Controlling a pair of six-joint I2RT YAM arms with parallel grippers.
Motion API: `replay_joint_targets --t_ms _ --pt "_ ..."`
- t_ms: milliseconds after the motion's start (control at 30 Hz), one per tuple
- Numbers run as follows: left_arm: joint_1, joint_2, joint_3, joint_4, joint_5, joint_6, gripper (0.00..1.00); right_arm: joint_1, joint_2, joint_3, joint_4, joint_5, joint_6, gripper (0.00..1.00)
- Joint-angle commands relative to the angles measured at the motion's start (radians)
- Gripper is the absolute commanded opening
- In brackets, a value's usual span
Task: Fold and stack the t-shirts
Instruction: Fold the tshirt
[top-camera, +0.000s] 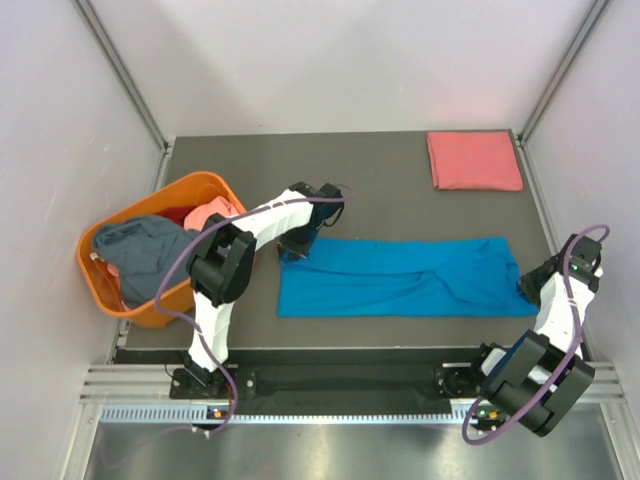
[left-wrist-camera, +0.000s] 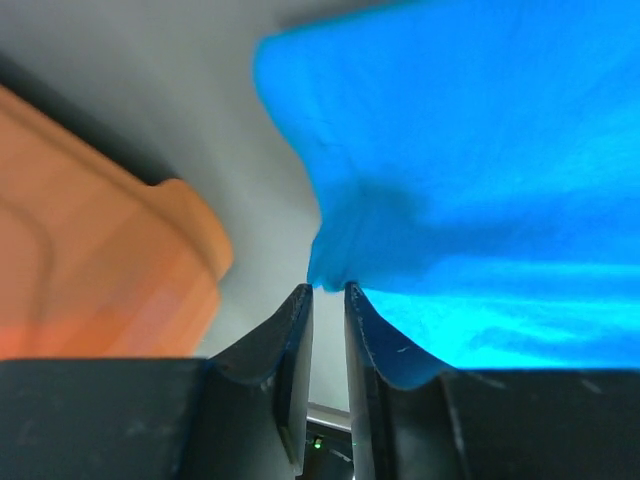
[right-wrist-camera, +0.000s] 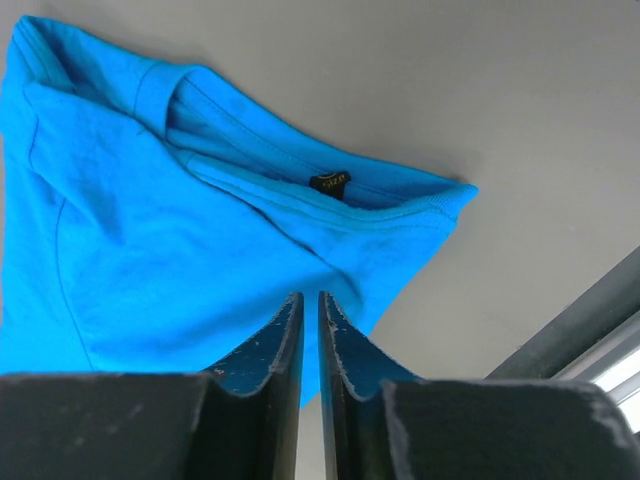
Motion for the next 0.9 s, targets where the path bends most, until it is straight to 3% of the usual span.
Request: replay_joint_targets --t_ms 0,200,367,533,667,867 --pt "-0.005 -0.031 0.121 -0.072 -0.047 -0.042 0.25 -0.016 0.001 0.04 0.007 0.019 0.0 0.14" --pt "-0.003 -0.059 0.149 0.014 0.141 -0.021 0.27 -0.016 -0.002 0.085 -0.016 0.026 0.003 0.22" --pt "0.0 -0.033 0.116 0.031 0.119 -0.024 0.27 -0.006 -0.036 0.109 -0.008 0.013 0.016 0.23" --pt "0.004 -0.044 -0.023 0.129 0.148 -0.044 0.26 0.063 -0.062 0.114 0.058 -0.115 0.032 0.21" --pt "0.003 -0.039 -0.114 0.19 0.185 -0.059 0.26 0.243 0.002 0.119 0.049 -0.075 0.064 0.2" --pt "0.004 -0.096 -0.106 0.178 0.066 -0.057 0.27 0.476 0.033 0.109 0.018 0.034 0.059 0.21"
